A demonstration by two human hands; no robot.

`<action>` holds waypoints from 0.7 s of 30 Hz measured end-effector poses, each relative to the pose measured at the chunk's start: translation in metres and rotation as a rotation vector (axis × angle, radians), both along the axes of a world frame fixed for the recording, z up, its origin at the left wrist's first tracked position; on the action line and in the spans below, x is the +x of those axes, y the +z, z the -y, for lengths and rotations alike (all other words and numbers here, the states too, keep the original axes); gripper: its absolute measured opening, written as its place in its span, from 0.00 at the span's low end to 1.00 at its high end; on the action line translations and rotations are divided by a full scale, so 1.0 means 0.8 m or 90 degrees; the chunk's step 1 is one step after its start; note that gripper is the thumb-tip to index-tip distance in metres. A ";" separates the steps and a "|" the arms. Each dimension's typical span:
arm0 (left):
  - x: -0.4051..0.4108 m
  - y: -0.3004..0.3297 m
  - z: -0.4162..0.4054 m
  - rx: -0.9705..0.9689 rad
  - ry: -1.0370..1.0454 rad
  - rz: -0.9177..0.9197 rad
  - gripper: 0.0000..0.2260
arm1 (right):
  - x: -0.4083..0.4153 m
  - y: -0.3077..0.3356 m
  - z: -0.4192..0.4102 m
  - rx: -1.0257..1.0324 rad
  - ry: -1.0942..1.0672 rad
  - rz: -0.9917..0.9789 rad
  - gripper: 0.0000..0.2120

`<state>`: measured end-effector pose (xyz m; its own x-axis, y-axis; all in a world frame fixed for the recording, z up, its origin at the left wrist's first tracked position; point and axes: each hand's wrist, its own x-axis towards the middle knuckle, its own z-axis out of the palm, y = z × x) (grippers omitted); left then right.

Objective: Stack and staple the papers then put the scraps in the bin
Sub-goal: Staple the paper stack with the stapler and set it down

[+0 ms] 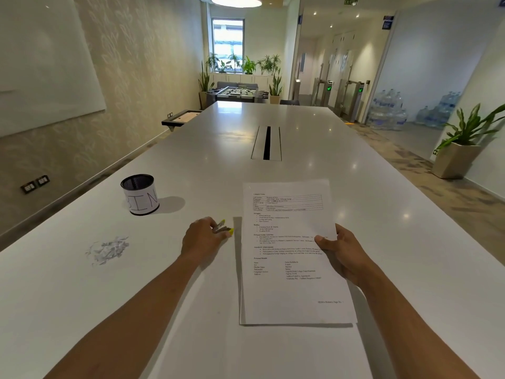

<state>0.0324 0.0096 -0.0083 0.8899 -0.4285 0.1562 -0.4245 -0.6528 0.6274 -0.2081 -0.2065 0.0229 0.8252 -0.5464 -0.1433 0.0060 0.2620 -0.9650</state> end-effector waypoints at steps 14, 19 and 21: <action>-0.021 0.004 0.007 0.226 0.027 0.109 0.20 | -0.004 0.001 -0.004 0.010 -0.015 0.008 0.19; -0.054 0.039 0.027 -0.141 0.048 0.088 0.12 | 0.001 0.015 -0.015 0.000 -0.051 0.032 0.18; -0.073 0.055 0.040 -0.215 0.004 0.062 0.15 | 0.003 0.032 -0.024 -0.051 -0.088 0.035 0.16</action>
